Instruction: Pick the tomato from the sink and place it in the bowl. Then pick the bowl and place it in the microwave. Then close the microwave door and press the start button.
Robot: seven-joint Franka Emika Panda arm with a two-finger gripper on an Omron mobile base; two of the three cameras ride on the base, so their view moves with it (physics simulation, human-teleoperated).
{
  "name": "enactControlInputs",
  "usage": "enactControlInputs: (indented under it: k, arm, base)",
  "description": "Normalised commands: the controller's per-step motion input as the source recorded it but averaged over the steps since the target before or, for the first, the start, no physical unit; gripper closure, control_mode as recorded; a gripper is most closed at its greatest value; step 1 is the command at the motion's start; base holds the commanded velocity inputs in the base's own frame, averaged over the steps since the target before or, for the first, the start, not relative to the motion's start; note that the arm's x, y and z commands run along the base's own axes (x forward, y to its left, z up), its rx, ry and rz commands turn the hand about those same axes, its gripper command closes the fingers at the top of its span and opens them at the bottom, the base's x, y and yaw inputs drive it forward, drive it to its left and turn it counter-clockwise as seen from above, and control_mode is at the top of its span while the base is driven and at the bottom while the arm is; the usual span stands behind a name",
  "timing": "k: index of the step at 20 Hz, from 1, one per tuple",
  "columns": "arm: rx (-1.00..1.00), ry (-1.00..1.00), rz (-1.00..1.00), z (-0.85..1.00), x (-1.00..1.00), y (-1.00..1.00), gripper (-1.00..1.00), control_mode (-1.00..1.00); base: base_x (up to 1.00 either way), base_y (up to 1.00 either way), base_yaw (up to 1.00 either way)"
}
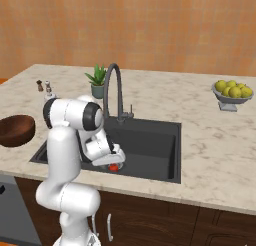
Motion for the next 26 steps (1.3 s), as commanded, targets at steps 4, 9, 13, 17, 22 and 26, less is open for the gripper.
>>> enactControlInputs:
  k: [4,9,13,17,22,26]
  arm:
    - [0.0,0.0,0.0,-0.28,0.23,0.0,-1.0,-1.0]
    - [0.0,0.0,0.0,-0.26,0.29,0.0,-1.0,-1.0]
    - [0.0,0.0,0.0,-0.29,0.27,0.0,-1.0,-1.0]
    - [0.0,0.0,0.0,-0.36,0.2,0.0,-1.0,-1.0]
    - [0.0,0.0,0.0,-0.37,0.14,-0.01,1.0,-1.0]
    - [0.0,0.0,0.0,-0.33,-0.04,-0.04,1.0,-1.0]
  base:
    - [0.0,0.0,0.0]
    - [0.0,0.0,0.0]
    - [0.0,0.0,0.0]
    - [0.0,0.0,0.0]
    - [0.0,0.0,0.0]
    - [0.0,0.0,0.0]
